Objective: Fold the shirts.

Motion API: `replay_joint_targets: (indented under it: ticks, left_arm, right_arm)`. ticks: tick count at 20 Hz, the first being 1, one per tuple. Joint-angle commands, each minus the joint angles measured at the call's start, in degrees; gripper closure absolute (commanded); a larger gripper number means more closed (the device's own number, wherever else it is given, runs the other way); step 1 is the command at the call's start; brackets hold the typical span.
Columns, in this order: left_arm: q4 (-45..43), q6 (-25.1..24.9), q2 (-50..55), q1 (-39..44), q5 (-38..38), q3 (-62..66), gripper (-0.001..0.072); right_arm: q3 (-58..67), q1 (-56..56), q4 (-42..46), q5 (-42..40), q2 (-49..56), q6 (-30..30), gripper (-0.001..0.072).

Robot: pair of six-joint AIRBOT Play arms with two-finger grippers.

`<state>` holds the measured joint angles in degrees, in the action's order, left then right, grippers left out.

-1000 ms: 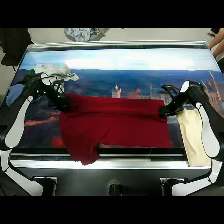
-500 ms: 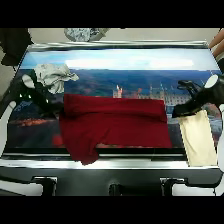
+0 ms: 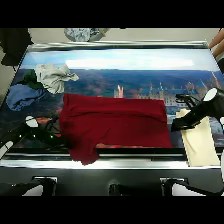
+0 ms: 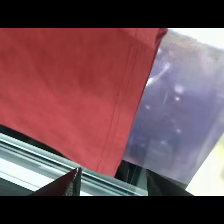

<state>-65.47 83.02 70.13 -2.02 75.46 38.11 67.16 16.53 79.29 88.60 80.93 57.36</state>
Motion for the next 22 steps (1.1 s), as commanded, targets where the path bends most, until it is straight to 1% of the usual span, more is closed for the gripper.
replay_joint_targets:
  ticks: [1,2,4,5,6,7,10,13,15,17,18,19,20,21,22]
  left_arm:
    - [4.0,-0.4,-1.6,2.6,-7.2,-5.1,0.0252]
    - [3.9,1.0,-1.6,3.8,-9.0,-5.6,0.0323]
    - [3.8,2.4,-1.6,5.3,-12.2,-6.7,0.0351]
    - [3.6,3.1,-1.6,5.7,-13.1,-7.1,0.0512]
    - [3.6,3.1,-1.6,5.7,-13.6,-7.2,0.0664]
    - [3.6,3.1,-1.6,5.7,-13.7,-7.1,0.0676]
    - [3.0,3.1,-1.8,5.7,-13.5,-6.8,0.0676]
    - [3.0,3.1,-2.2,5.7,-13.4,-6.8,0.0676]
    - [3.0,3.1,-2.2,5.7,-13.9,-6.8,0.0676]
    - [3.0,3.1,-2.2,5.7,-14.0,-6.8,0.0676]
    - [3.0,3.0,-2.2,5.7,-14.2,-6.8,0.0676]
    - [2.9,2.8,-2.2,5.7,-14.6,-6.8,0.0676]
    - [2.5,2.9,-2.2,5.7,-15.1,-6.8,0.0677]
    - [1.7,2.9,-2.2,5.7,-15.5,-6.8,0.0677]
    - [0.4,2.9,-2.2,5.7,-15.5,-6.8,0.0677]
  right_arm:
    - [-2.9,0.0,2.0,0.3,-0.6,-0.4,0.0195]
    - [-4.7,0.0,3.5,-0.8,-1.2,-0.1,0.0195]
    - [-8.6,0.0,5.4,-3.1,-3.9,0.7,0.0192]
    - [-11.0,0.0,5.4,-3.9,-5.6,0.7,0.0113]
    - [-13.1,0.1,5.4,-4.3,-6.6,0.7,0.0083]
    - [-15.1,0.1,5.4,-4.7,-7.0,0.5,0.0083]
    - [-18.8,0.1,3.4,-8.4,-6.9,1.0,0.0084]
    - [-20.3,0.1,1.7,-12.7,-6.9,4.1,0.0088]
    - [-21.9,0.1,0.1,-14.8,-6.5,6.5,0.0132]
    - [-23.1,0.0,-3.6,-15.8,-5.3,6.5,0.0153]
    - [-23.2,0.0,-4.3,-16.7,-4.6,6.6,0.0210]
    - [-23.2,0.0,-4.3,-17.5,-4.3,7.3,0.0295]
    - [-23.2,0.0,-4.3,-18.6,-4.4,8.1,0.0439]
    - [-23.2,0.0,-4.3,-18.7,-4.4,8.7,0.0662]
    - [-23.2,0.0,-4.3,-18.6,-4.4,8.7,0.0661]
